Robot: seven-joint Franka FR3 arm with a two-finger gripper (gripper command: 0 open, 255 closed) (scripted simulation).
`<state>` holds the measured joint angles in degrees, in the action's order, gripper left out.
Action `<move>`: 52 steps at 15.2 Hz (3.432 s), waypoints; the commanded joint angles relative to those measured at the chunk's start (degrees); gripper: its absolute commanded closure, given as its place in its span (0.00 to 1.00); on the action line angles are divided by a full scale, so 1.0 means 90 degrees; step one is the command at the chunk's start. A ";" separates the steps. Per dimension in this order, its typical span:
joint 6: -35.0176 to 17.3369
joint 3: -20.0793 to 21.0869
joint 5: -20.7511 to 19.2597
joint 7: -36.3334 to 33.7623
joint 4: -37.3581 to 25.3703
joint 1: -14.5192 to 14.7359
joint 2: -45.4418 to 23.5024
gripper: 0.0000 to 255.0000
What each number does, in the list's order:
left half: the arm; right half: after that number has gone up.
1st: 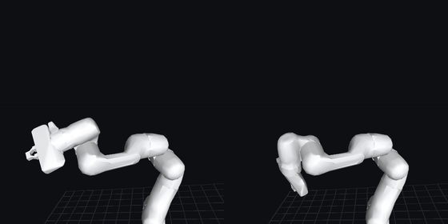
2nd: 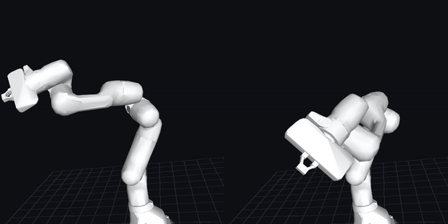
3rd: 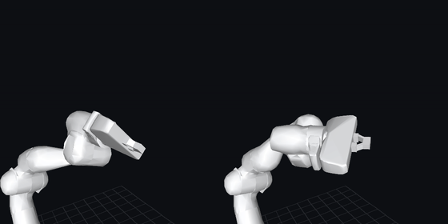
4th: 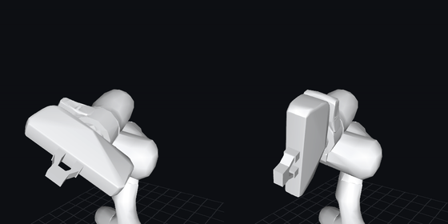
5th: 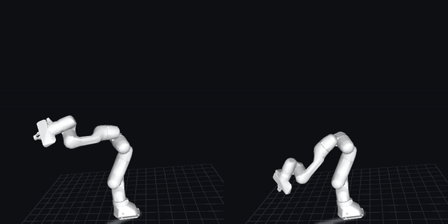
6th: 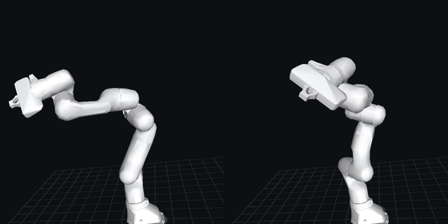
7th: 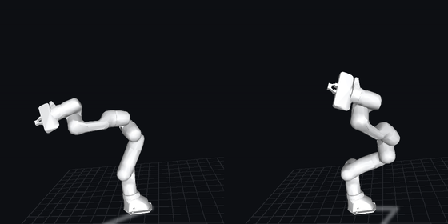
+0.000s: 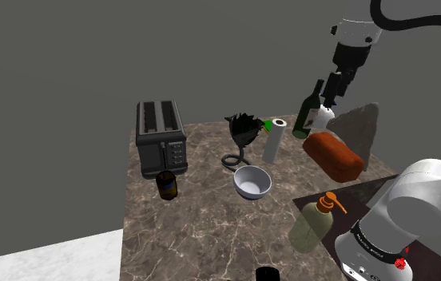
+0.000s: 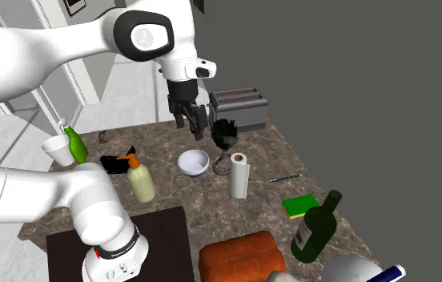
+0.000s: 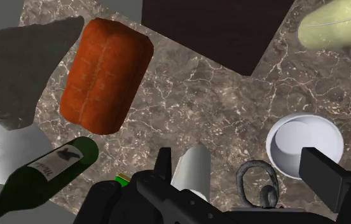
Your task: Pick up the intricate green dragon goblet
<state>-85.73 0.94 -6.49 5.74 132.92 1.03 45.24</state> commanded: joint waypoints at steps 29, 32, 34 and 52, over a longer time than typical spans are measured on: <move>-0.3729 -0.0513 0.1866 0.0900 -0.0917 0.0535 -0.4480 0.00; -0.3729 -0.0517 0.1865 0.0909 -0.0913 0.0531 -0.4477 1.00; -0.3726 -0.0516 0.1865 0.0905 -0.0914 0.0533 -0.4475 1.00; -0.2811 -0.0519 0.1771 0.0733 -0.1581 0.0521 -0.4213 1.00</move>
<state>-111.73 -3.79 9.48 12.58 119.23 5.68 7.08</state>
